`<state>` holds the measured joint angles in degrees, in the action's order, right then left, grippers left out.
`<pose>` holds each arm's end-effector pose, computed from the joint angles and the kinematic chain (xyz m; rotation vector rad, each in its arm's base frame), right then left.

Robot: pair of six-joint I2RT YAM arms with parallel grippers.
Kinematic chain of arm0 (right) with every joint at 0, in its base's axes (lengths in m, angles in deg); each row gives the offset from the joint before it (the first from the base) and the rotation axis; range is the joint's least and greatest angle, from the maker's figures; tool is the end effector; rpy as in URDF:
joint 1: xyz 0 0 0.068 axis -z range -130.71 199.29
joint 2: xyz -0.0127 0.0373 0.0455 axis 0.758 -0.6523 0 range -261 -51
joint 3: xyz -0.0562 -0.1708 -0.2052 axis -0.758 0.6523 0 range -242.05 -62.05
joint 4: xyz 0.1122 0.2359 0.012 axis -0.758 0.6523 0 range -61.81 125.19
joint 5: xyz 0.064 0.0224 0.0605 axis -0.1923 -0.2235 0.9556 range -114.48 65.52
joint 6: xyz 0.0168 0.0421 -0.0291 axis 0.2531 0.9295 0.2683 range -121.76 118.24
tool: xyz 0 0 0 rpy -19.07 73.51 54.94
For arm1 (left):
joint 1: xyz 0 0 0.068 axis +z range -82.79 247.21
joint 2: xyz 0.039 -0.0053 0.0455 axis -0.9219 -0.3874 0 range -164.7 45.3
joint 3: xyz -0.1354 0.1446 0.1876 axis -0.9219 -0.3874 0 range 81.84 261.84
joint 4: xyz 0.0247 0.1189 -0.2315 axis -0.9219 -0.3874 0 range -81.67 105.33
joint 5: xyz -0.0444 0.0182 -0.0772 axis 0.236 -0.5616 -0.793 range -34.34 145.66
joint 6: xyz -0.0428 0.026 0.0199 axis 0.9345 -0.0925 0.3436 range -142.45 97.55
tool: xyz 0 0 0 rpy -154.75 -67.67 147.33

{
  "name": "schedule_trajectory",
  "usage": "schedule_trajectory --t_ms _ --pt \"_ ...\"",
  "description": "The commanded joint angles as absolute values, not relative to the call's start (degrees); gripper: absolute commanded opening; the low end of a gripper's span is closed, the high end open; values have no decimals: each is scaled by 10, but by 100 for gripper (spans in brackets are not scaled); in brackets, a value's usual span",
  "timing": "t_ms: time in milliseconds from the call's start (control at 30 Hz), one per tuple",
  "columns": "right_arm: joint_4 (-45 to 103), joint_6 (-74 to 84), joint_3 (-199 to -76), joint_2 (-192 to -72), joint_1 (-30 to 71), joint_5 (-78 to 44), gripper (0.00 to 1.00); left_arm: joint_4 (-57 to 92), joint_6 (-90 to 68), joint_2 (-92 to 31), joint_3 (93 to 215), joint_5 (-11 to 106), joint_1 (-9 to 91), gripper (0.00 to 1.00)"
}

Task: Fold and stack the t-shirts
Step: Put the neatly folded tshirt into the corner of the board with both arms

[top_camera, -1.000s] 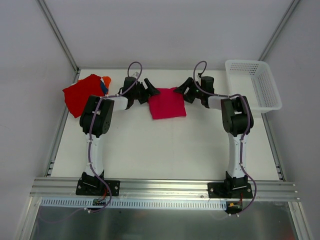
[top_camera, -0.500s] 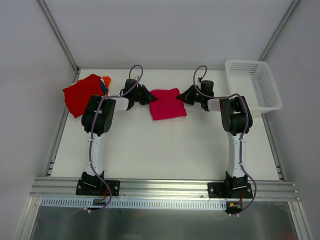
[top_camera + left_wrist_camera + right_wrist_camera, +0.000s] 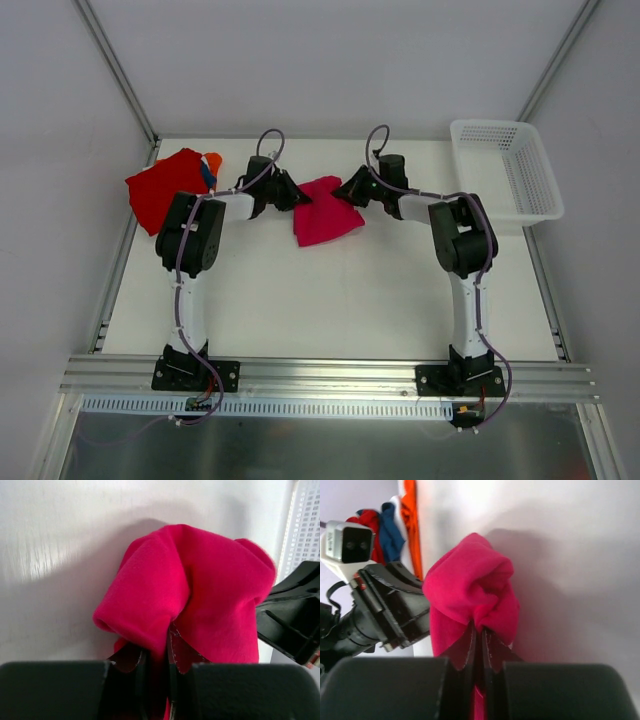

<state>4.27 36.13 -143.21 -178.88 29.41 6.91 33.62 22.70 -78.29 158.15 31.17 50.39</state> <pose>0.4545 0.1841 0.1443 -0.0577 2.1044 1.1734 0.4450 -0.1499 0.1427 -0.2658 2.2029 -1.0770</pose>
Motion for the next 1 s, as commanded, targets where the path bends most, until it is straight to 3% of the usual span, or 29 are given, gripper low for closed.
schedule_trajectory --t_ms 0,333,667,967 --pt "52 353 -1475 -1717 261 75 0 313 199 -706 1566 300 495 0" --pt "112 349 -1538 -1692 219 61 0 274 161 -559 1497 328 507 0" --pt "217 347 -1739 -1740 161 58 0 158 70 -401 1492 397 549 0" --pt "258 389 -1942 -1863 113 48 1 76 -3 -313 1492 493 593 0"
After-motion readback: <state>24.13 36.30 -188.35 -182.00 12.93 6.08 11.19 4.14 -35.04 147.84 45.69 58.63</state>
